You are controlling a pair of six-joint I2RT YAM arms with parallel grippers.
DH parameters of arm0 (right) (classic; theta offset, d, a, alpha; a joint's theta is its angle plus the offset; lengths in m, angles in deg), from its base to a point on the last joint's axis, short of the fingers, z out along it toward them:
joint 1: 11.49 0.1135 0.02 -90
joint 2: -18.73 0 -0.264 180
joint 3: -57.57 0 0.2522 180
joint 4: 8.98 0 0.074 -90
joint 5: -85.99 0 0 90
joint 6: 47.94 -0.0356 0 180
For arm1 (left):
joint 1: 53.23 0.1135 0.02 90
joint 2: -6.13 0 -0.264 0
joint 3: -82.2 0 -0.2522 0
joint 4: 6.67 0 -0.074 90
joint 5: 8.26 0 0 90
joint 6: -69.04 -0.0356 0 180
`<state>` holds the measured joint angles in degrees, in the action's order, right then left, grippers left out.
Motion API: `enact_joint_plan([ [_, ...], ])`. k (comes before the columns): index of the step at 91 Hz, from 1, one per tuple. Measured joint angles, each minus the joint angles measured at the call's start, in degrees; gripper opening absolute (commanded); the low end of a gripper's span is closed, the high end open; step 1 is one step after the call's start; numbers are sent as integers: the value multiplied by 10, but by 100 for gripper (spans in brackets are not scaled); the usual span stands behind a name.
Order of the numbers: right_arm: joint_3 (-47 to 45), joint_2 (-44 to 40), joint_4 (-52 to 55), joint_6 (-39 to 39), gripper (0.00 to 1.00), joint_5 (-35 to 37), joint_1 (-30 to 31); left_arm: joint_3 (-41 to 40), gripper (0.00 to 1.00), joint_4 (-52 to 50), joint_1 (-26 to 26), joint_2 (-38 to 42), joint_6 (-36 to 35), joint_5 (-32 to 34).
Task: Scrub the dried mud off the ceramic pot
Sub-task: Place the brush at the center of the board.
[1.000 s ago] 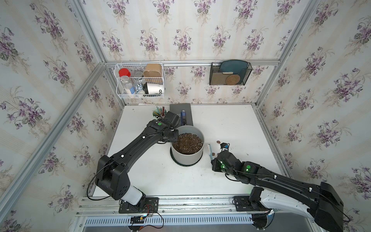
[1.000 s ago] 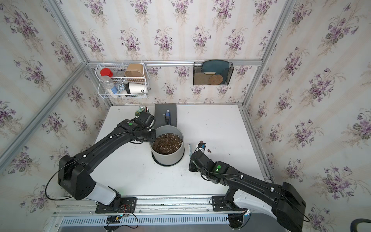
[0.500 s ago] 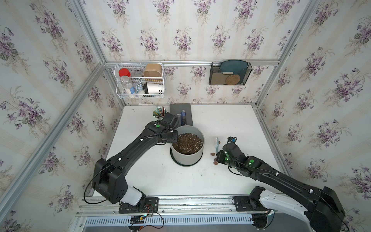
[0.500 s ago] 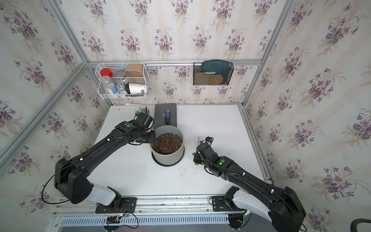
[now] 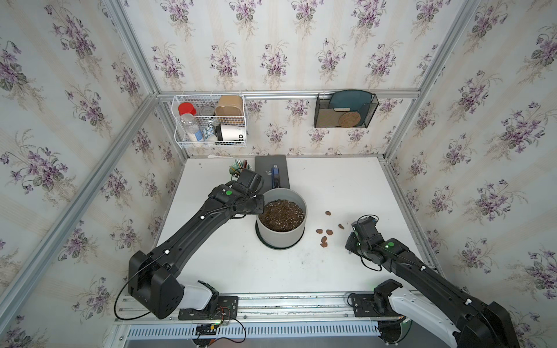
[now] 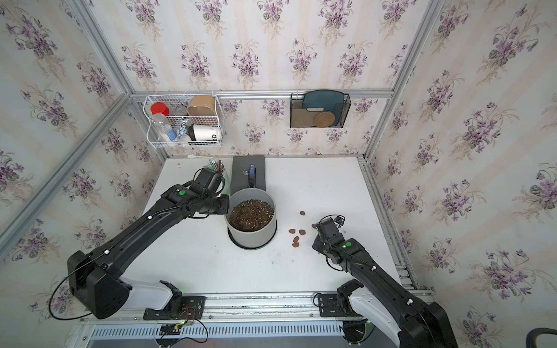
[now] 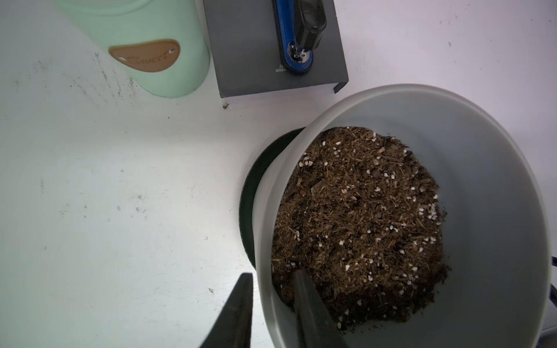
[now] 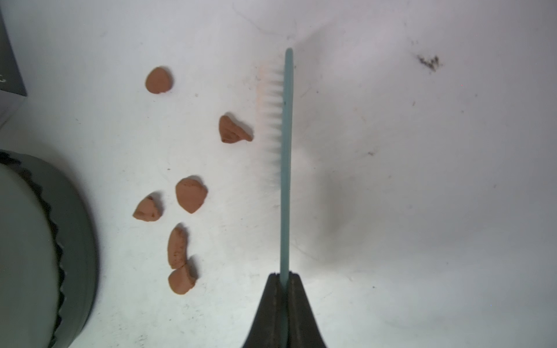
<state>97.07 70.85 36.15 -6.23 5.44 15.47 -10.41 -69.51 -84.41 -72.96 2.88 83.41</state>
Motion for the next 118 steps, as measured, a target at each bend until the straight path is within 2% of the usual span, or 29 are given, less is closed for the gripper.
enact_joint_plan([
  [50, -41, 53, -80, -3, 0, -1, -10, -67, 32, 31, 0, 81, 8, -2],
  [59, -43, 59, -90, -4, 4, 0, -10, -71, 32, 38, 0, 87, 9, -2],
  [69, -46, 62, -96, -7, 0, 1, -11, -75, 31, 47, 0, 91, 12, -2],
  [114, 1, 99, -35, 2, 0, 16, -11, -92, 31, 56, 0, 97, 18, -2],
  [118, 3, 108, -36, 3, 8, 17, -11, -93, 32, 56, 0, 97, 18, -2],
])
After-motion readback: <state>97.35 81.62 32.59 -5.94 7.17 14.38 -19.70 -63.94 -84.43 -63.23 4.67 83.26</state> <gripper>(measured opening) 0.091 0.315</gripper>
